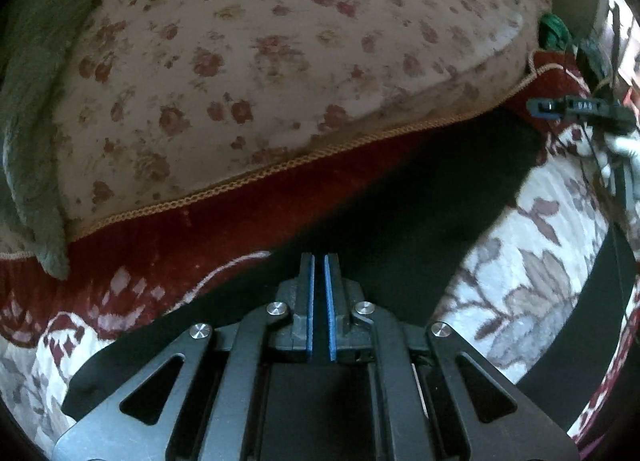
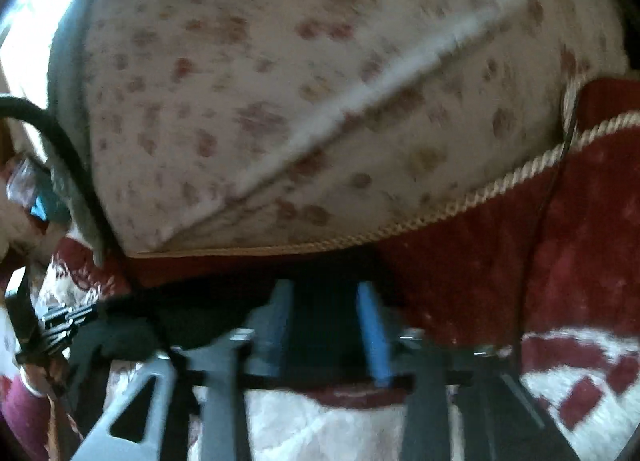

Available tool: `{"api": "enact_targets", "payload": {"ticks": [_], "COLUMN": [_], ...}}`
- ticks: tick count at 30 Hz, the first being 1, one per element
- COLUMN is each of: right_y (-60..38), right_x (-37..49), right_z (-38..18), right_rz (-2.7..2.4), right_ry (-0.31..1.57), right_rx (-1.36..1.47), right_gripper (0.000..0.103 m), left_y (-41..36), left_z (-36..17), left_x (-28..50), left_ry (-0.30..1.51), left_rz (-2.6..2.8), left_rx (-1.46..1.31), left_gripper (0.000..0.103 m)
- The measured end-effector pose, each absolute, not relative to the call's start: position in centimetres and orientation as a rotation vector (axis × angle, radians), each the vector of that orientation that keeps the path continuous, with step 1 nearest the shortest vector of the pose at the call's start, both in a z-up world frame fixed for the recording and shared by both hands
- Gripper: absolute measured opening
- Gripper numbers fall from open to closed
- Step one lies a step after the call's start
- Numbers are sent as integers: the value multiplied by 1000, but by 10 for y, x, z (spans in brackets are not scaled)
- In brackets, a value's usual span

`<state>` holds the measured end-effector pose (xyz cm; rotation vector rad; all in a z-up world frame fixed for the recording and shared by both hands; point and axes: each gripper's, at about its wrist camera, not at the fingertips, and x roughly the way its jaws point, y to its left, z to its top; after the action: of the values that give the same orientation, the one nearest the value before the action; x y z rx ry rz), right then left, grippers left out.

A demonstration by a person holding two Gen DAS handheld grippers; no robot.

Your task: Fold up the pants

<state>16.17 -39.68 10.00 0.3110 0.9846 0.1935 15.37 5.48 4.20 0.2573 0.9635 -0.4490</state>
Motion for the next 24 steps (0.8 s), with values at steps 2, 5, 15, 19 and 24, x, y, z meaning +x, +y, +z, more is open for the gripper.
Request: {"api": "enact_targets", "payload": {"ticks": [2,5,15,19,24], "right_y": [-400,-405,-402,-399,-364], "right_x": [172,189,206,210,214], "right_z": [87,67,48,49,44], "right_rz": [177,156,247,243,162], "right_ry": [1013,1062,1116,1137,1143], "right_rx": [348,342,339,334,37], "right_gripper": [44,44,70,76,45], "left_y": [64,78,79,61,44], "left_z": [40,34,17,1,-13], "left_x": [164,179,208,210,210], "left_ry": [980,1025,1092,1137,1127], "left_rz": [-435,-462,-583,-601,-566], "left_rx": [224,154,130,246,331], "left_gripper": [4,4,52,52,53]}}
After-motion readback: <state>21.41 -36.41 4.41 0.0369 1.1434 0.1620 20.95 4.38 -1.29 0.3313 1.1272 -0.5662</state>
